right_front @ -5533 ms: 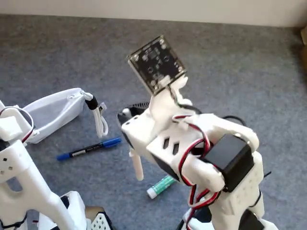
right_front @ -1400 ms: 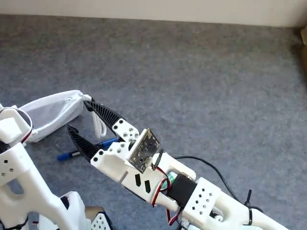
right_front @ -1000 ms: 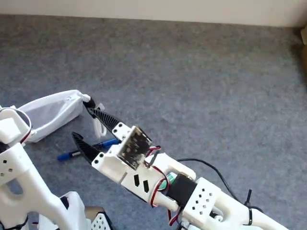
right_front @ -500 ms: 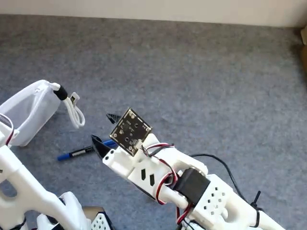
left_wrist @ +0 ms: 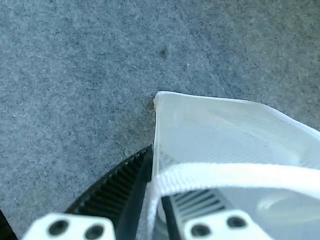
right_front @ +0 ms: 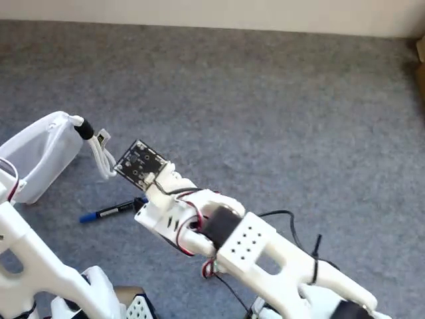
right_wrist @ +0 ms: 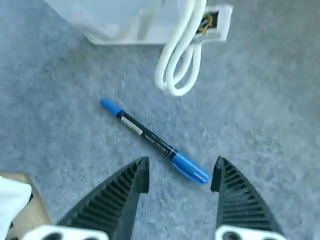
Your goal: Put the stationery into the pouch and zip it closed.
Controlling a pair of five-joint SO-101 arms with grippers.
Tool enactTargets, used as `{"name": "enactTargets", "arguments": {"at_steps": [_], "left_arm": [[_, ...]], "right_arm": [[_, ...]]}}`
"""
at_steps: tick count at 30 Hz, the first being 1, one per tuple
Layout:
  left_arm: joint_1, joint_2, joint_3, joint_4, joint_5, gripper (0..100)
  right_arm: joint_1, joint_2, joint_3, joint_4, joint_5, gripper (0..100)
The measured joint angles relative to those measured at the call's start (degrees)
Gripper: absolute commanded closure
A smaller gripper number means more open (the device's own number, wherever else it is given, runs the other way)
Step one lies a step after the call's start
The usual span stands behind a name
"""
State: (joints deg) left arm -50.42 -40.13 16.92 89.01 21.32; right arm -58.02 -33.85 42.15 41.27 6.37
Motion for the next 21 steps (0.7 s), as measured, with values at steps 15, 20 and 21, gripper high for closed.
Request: {"name": "enactTargets", "arguments": {"at_steps": [15,20,21], "left_arm": [[0.0,0.0,0.0,0.0,0.0,99],[0.0,0.0,0.0,0.0,0.0,99],[0.0,0.0,0.0,0.0,0.0,99]], "right_arm": [[0.0,17.8,-4.3,0.0,0.1,80.3],[0.0,23.9,-7.6,-0.1,0.1,80.3],[0.0,25.3,-8.5,-0.1,0.1,80.3]]}}
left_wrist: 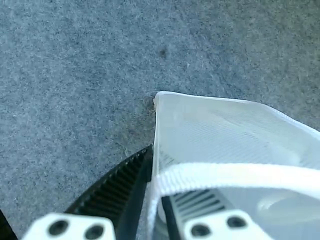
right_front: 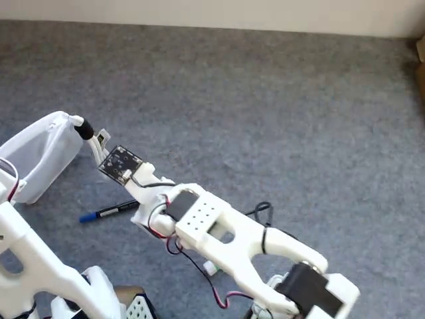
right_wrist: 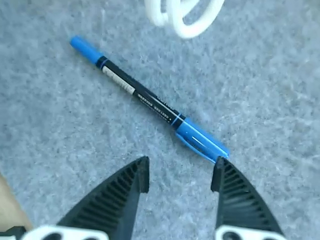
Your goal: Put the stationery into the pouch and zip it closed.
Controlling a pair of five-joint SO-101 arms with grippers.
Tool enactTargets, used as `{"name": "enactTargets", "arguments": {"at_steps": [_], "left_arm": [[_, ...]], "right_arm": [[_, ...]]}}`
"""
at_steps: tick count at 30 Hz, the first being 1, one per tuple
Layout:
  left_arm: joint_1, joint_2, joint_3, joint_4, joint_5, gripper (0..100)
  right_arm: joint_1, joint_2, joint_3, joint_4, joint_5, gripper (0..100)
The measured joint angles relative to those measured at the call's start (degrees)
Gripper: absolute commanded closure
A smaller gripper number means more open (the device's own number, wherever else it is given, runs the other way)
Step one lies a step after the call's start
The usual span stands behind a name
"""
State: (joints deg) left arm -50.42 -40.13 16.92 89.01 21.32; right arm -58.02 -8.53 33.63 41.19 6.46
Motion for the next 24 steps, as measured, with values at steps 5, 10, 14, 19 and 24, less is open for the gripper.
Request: {"name": "enactTargets", "arguments": {"at_steps": [5,10,14,19,24], "left_arm": [[0.0,0.0,0.0,0.0,0.0,99],[0.0,0.0,0.0,0.0,0.0,99],[0.0,0.0,0.0,0.0,0.0,99],[0.0,0.0,0.0,0.0,0.0,99],[0.0,0.0,0.0,0.0,0.0,99]], "right_arm": [[0.0,8.0,-5.5,0.0,0.0,80.3],[0.0,14.5,-11.0,0.0,0.2,80.3],[0.8,18.2,-13.2,0.0,0.3,80.3],[2.6,20.8,-13.6,0.0,0.4,80.3],[4.4,21.3,-13.6,0.0,5.6,87.8]]}}
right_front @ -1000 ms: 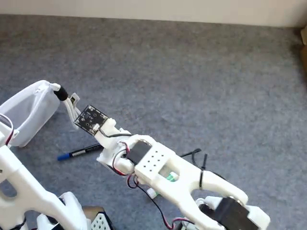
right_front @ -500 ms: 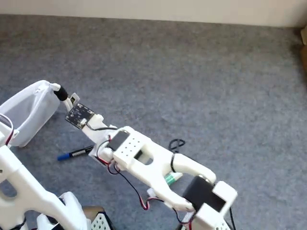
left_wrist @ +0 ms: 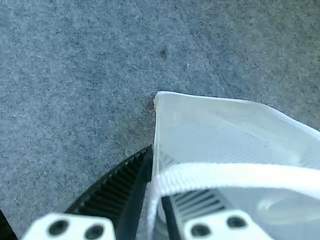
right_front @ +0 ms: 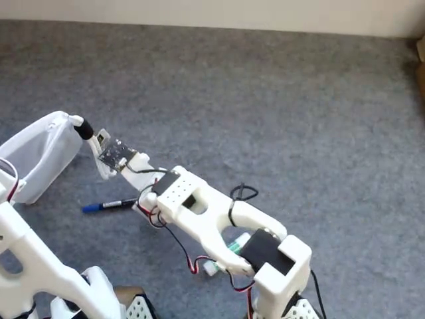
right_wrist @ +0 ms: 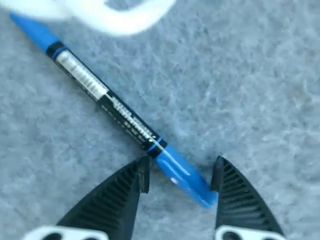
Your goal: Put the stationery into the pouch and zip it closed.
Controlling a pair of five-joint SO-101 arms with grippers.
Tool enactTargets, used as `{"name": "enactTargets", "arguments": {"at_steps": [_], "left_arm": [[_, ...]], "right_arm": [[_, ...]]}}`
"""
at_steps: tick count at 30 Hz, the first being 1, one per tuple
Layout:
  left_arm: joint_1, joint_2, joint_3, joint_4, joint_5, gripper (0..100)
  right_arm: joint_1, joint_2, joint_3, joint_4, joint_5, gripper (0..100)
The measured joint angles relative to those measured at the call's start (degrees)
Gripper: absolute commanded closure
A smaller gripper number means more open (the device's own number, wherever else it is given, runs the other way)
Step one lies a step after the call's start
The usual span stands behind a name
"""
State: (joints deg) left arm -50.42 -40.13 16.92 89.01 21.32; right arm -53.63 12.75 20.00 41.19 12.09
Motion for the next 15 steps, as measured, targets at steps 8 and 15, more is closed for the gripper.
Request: {"name": "enactTargets", "arguments": {"at_steps": [8,15], "left_arm": [[0.0,0.0,0.0,0.0,0.0,99],[0.0,0.0,0.0,0.0,0.0,99]], "right_arm": [[4.0,0.0,0.0,0.1,9.8,99.5],[8.5,-0.2,-0.4,11.3,10.2,99.5]]}}
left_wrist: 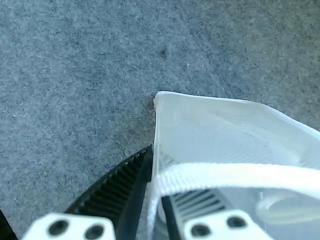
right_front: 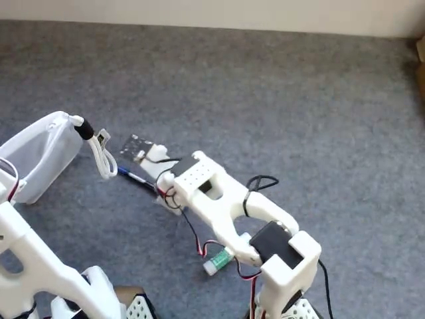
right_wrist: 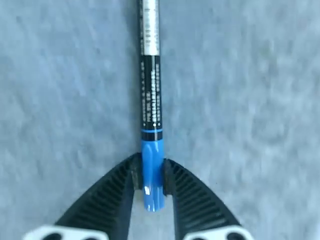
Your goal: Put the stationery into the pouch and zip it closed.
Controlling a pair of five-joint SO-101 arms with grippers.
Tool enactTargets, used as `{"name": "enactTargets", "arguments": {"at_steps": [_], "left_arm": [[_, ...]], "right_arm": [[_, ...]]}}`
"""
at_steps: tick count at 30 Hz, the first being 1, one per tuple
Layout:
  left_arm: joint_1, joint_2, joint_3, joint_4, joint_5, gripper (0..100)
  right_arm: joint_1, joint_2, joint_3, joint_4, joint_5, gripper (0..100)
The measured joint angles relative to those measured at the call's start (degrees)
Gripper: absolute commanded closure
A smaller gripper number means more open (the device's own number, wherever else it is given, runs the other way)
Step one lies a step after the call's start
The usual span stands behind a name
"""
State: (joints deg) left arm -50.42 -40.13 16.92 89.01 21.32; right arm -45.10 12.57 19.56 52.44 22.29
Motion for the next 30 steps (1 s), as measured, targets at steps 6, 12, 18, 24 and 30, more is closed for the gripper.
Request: {"name": "enactTargets", "arguments": {"at_steps": [6,12,18,24,30], "left_arm": [[0.0,0.0,0.0,0.0,0.0,99],[0.0,0.0,0.0,0.0,0.0,99],[0.0,0.0,0.0,0.0,0.0,99],[0.0,0.0,0.0,0.0,0.0,99],[0.0,0.0,0.0,0.0,0.0,99]], "right_arm": [[5.1,0.1,-4.5,11.9,0.3,99.5],[6.6,0.1,-8.2,16.9,0.3,94.7],[6.6,0.1,-11.3,21.3,0.2,84.3],[6.6,0.1,-15.8,22.6,0.2,84.3],[4.2,0.4,-16.8,13.1,0.2,84.3]]}}
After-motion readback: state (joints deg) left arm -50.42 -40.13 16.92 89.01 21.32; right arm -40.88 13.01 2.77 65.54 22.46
